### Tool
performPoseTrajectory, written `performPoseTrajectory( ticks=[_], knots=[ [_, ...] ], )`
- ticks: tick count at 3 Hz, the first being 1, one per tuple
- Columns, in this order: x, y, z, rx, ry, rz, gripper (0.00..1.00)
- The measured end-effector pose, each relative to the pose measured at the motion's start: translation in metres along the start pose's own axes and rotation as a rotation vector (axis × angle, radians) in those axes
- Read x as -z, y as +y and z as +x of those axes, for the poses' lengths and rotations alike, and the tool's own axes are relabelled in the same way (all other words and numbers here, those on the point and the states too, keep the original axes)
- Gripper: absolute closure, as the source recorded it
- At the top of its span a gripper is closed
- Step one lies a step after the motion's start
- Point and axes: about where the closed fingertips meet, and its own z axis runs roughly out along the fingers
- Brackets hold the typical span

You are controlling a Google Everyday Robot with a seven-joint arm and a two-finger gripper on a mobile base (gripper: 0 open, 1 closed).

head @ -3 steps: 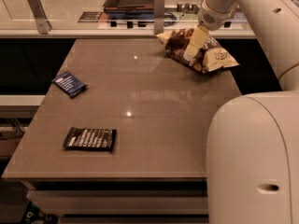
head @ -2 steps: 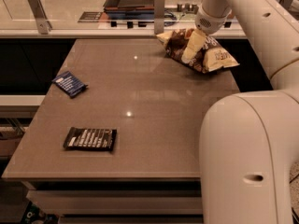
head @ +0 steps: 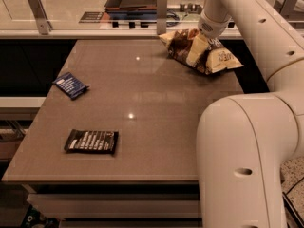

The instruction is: Move brown chip bag near rxbar blueberry

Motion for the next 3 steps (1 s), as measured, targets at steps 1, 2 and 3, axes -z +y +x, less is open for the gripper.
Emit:
performPoseTrajectory(
  ticks=[1, 2, 3],
  knots=[
    [-0.0046, 0.0002, -0.0014, 0.001, -0.001, -0.001, 0.42],
    [-0.0085, 0.0004, -0.0024, 0.002, -0.001, -0.002, 0.64],
    [-0.0124, 0.0006, -0.0034, 0.003, -0.001, -0.003, 0.88]
  ],
)
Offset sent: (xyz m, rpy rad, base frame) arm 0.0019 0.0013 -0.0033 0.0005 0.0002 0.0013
